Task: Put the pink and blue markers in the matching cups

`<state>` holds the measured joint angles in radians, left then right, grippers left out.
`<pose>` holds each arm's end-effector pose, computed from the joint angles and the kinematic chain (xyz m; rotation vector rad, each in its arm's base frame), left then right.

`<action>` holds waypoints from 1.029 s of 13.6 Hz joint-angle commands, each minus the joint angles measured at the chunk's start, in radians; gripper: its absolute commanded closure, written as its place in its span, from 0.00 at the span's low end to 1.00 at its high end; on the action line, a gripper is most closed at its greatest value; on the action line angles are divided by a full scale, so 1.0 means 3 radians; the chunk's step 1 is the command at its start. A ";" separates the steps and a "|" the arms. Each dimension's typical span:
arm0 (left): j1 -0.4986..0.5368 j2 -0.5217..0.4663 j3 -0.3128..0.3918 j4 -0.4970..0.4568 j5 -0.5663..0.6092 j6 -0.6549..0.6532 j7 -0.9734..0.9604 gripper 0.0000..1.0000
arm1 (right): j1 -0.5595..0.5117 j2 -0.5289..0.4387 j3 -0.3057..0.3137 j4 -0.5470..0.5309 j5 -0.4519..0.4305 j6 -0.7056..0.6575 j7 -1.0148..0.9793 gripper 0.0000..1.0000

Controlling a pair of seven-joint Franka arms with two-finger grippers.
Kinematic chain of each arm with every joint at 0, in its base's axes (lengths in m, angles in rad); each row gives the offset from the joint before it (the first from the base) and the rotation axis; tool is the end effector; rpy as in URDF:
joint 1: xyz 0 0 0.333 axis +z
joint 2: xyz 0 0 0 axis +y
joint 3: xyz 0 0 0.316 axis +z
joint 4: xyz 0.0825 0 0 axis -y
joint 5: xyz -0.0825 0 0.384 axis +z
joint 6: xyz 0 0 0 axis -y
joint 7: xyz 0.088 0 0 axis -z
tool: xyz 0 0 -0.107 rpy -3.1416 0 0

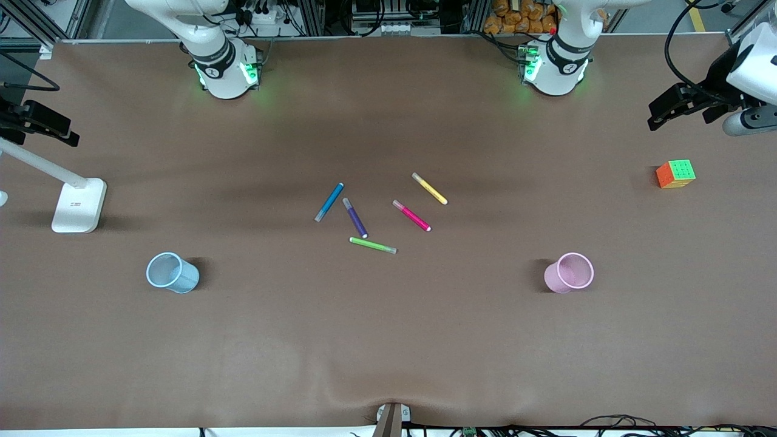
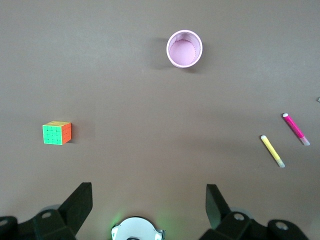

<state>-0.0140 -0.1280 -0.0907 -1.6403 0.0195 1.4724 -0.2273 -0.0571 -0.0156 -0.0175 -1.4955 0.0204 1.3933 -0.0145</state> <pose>0.5010 -0.0537 0.6511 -3.0978 -0.1940 0.0539 0.5296 -0.0372 0.6531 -3.1131 0.0893 0.1334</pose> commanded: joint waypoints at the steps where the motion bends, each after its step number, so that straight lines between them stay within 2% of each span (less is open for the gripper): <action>1: 0.0006 0.0048 0.0006 0.0104 0.0012 -0.0091 0.0032 0.00 | -0.0009 0.0027 0.0012 0.0051 0.0004 -0.0022 0.0013 0.00; 6: 0.0016 0.0094 0.0016 0.0206 0.0012 -0.0091 0.0006 0.00 | -0.0004 0.0037 0.0012 0.0051 0.0004 -0.0022 0.0013 0.00; 14: 0.0052 0.0135 0.0006 0.0196 0.0017 -0.0096 -0.0009 0.00 | 0.0001 0.0037 0.0012 0.0056 0.0004 -0.0022 0.0013 0.00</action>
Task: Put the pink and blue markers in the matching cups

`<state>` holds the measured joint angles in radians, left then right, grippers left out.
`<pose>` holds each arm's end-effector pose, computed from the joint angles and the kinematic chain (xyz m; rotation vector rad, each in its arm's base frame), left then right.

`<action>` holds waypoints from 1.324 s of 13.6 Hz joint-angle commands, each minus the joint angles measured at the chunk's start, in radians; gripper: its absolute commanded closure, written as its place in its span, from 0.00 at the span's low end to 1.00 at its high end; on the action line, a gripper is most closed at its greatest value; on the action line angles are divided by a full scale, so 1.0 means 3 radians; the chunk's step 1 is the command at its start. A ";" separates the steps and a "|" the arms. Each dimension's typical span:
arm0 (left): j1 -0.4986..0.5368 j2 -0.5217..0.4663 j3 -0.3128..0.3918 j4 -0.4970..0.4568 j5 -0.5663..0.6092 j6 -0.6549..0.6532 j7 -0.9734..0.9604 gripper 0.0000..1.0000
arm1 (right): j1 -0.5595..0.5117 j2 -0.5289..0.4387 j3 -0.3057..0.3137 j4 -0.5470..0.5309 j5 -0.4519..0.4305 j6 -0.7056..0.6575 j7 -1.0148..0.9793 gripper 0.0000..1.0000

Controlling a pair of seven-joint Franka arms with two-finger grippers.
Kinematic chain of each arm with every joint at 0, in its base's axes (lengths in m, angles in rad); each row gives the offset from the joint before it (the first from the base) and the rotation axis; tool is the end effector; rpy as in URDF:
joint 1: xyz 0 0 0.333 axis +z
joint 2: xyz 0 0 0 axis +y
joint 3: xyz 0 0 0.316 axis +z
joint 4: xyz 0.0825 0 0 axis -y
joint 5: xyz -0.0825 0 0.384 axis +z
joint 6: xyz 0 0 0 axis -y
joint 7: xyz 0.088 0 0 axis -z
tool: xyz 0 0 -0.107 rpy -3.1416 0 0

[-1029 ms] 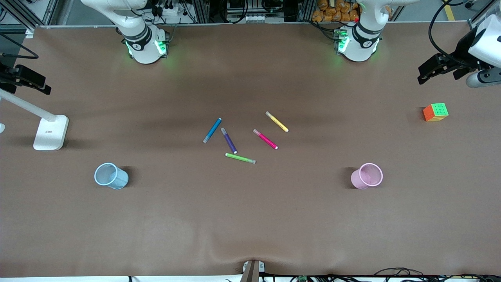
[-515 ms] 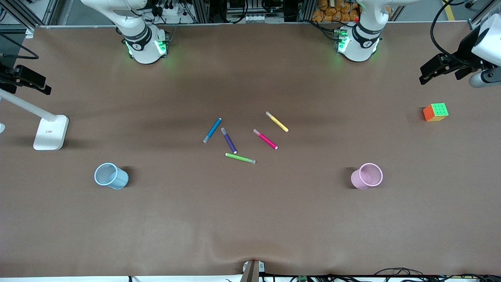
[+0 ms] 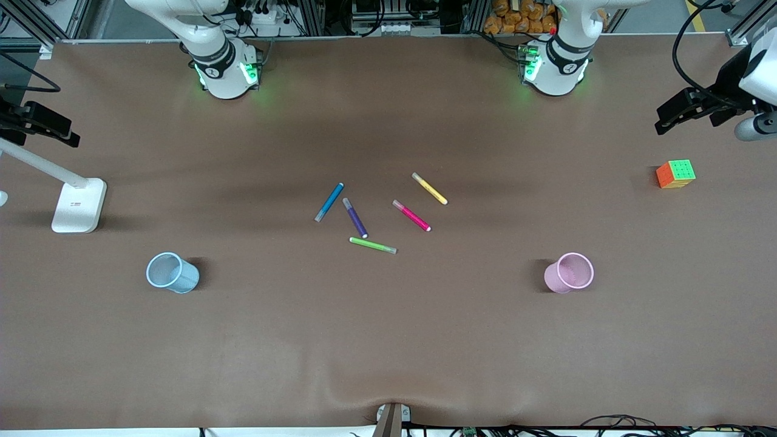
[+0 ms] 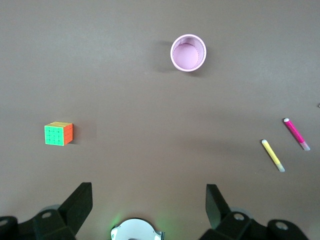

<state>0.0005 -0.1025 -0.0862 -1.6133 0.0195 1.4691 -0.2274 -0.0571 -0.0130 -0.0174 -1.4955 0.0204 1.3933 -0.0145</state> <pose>0.5098 -0.0441 0.6504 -3.0986 -0.2233 0.0577 0.5304 -0.0372 0.6517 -3.1129 0.0892 0.1374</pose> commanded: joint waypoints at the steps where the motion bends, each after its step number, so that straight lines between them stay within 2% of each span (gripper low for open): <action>1: 0.0003 0.0060 -0.0009 0.0101 0.0017 -0.0080 -0.0014 0.00 | -0.0004 0.0028 0.0017 0.0056 0.0004 -0.0022 0.0013 0.00; 18: -0.0042 0.0127 -0.0045 0.0096 0.0017 -0.0080 -0.0030 0.00 | -0.0024 0.0028 0.0012 0.0056 0.0004 -0.0022 0.0002 0.00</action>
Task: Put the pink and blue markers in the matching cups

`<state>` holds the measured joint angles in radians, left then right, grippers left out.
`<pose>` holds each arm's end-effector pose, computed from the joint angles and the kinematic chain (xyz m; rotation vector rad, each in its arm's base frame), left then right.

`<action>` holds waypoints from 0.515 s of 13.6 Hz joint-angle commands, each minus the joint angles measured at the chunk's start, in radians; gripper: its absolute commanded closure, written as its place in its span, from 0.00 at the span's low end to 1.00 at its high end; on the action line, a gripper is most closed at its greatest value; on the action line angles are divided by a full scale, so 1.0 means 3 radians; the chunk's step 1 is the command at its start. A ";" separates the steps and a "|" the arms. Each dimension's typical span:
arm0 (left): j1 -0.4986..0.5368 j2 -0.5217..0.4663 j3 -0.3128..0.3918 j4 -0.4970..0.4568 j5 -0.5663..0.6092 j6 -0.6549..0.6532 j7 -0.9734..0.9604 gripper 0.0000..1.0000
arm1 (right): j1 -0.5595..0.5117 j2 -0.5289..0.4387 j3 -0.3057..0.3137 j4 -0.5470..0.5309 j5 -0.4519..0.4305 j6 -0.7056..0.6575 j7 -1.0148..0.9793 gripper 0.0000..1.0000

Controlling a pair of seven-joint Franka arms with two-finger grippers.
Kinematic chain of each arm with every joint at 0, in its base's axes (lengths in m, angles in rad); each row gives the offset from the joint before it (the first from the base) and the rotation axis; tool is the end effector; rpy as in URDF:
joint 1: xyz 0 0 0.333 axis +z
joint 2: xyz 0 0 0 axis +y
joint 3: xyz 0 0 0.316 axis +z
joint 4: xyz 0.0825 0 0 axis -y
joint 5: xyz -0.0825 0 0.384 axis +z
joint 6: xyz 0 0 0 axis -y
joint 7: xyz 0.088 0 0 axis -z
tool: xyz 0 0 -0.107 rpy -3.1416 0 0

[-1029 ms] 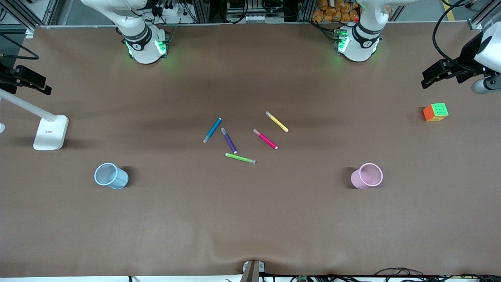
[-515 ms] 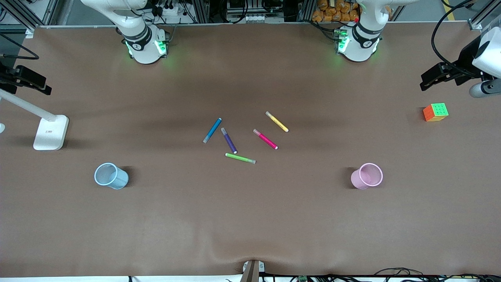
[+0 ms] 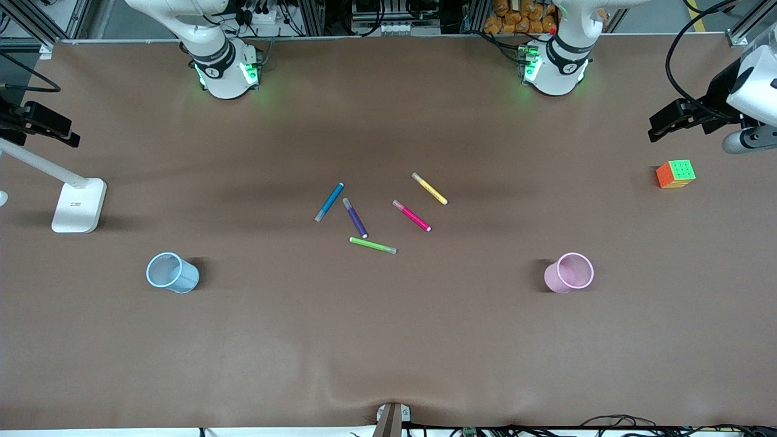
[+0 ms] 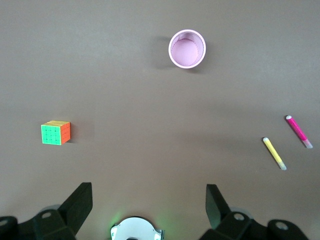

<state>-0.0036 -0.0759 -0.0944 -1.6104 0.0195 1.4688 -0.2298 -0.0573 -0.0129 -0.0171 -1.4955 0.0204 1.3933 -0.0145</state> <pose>0.5175 -0.0507 0.6380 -3.0962 -0.2072 0.0944 0.5305 -0.0371 0.6516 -3.1129 0.0890 0.1376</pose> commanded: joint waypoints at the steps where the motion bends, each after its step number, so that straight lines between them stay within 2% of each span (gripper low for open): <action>1: -0.0039 0.0053 -0.0023 0.0081 -0.0014 -0.0079 -0.0021 0.00 | -0.0019 0.0028 0.0011 0.0056 0.0004 -0.0022 0.0002 0.00; 7: -0.0049 0.0212 -0.0375 0.0106 -0.0009 0.0068 -0.0302 0.00 | -0.0013 0.0028 0.0011 0.0056 -0.0001 -0.0012 0.0002 0.00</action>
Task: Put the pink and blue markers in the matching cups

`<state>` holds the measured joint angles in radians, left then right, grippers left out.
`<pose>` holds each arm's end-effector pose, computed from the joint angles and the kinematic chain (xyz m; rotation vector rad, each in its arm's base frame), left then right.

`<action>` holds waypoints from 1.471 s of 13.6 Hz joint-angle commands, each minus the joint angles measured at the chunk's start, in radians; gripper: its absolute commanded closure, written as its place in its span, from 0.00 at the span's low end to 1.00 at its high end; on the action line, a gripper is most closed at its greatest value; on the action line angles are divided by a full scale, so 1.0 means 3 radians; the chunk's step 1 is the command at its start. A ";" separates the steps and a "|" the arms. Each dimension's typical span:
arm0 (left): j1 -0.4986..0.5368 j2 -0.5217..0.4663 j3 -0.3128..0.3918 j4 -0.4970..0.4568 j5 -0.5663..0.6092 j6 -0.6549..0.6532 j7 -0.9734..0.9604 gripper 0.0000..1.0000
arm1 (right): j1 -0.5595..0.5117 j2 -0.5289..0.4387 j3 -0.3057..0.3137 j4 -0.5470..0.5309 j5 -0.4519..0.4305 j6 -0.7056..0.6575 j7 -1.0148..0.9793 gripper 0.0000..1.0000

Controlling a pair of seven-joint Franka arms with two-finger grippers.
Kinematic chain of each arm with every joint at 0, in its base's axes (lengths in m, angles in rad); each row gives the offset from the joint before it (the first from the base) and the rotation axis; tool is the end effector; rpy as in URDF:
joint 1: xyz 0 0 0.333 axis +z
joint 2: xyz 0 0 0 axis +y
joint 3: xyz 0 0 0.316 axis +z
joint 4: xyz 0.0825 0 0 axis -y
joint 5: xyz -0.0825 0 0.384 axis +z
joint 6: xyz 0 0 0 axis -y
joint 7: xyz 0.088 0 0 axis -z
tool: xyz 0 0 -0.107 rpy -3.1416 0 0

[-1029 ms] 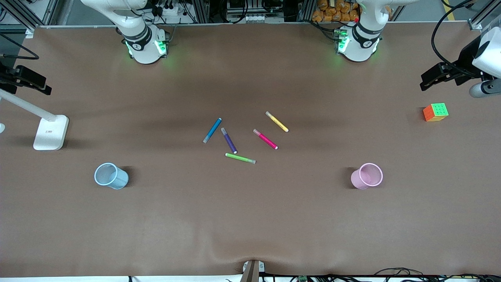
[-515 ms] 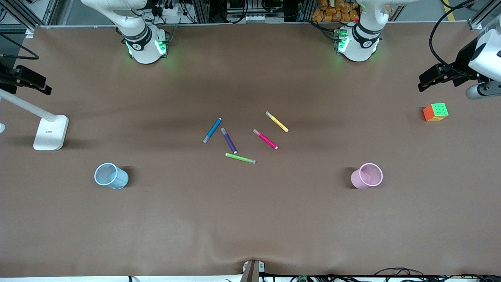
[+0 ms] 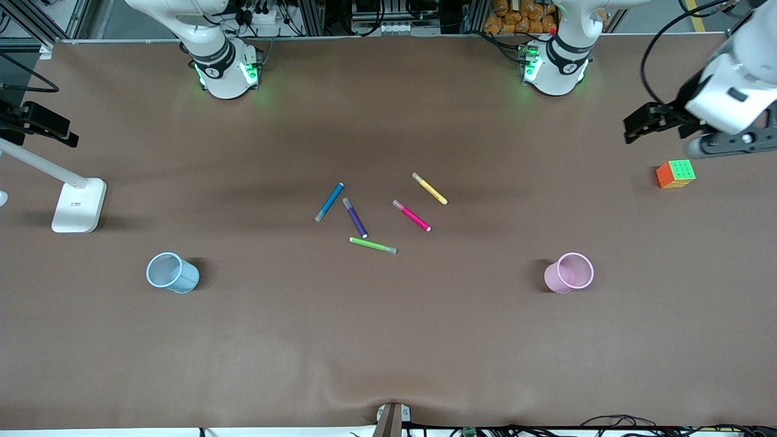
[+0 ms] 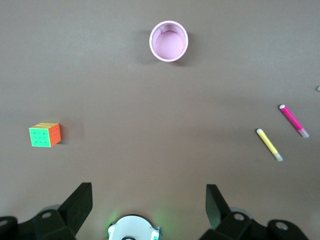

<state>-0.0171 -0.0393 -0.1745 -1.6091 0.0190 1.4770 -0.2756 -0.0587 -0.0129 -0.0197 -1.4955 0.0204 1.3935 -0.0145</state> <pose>0.5221 -0.1010 0.6199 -3.0893 -0.1319 0.1313 0.5303 -0.0393 0.6517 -3.1125 0.0952 0.1372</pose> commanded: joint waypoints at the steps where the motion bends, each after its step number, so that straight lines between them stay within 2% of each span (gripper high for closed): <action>1: -0.0004 0.0141 -0.0159 0.0102 -0.0022 0.0087 -0.0236 0.00 | -0.0024 0.0028 0.0020 0.0056 0.0004 -0.0012 0.0002 0.00; 9: -0.0096 0.0687 -0.0783 0.0107 0.0029 0.0547 -0.1473 0.00 | 0.0001 0.0028 0.0020 0.0056 -0.0001 -0.0002 -0.0003 0.00; 15: -0.0719 0.1148 -0.0778 0.0102 0.0126 0.0962 -0.2710 0.00 | -0.0014 0.0028 0.0020 0.0051 0.0004 -0.0012 -0.0003 0.00; 20: -0.1261 0.1679 -0.0778 0.0112 0.0712 0.1350 -0.3992 0.00 | -0.0014 0.0028 0.0020 0.0051 -0.0001 -0.0007 0.0002 0.00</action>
<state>-0.3454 0.3910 -0.4103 -1.6051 0.1570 1.8478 -1.3374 -0.0575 -0.0122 -0.0184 -1.4955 0.0204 1.3974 -0.0145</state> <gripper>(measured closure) 0.000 0.000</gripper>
